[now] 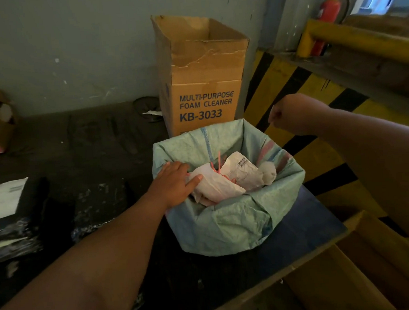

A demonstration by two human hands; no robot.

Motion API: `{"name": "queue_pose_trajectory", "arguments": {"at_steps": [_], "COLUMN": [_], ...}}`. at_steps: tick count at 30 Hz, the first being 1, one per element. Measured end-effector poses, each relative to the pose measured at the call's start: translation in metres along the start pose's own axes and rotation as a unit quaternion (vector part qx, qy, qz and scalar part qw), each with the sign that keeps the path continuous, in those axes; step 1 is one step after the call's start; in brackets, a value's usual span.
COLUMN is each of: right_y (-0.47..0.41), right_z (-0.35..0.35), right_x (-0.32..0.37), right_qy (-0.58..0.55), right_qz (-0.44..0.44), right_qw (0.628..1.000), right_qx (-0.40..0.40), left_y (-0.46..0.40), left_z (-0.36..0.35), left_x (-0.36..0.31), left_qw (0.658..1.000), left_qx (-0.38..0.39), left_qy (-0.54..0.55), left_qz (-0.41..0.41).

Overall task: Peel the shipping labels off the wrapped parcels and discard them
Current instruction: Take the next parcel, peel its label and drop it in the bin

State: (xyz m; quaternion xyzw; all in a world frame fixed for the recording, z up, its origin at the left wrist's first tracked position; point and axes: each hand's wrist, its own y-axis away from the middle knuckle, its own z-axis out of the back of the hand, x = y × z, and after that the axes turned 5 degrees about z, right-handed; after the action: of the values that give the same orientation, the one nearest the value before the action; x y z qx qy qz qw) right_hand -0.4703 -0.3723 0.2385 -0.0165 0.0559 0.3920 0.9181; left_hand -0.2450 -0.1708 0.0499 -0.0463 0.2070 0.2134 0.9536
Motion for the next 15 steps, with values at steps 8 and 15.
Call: {"name": "queue_pose_trajectory", "arguments": {"at_steps": [8,15], "right_y": [-0.028,-0.069], "right_z": [0.006,-0.02], "right_x": [0.083,0.227], "right_qy": [-0.037,-0.1], "right_qz": [0.099,0.225], "right_qw": [0.994,0.969], "right_qx": [0.002,0.012], "left_y": [0.011,0.063], "left_z": [0.03,0.046], "left_x": [0.04,0.167], "left_qw": [0.998,0.989], "left_qx": [-0.049,-0.063], "left_qy": [0.037,0.001], "left_qz": [0.017,0.132]}}
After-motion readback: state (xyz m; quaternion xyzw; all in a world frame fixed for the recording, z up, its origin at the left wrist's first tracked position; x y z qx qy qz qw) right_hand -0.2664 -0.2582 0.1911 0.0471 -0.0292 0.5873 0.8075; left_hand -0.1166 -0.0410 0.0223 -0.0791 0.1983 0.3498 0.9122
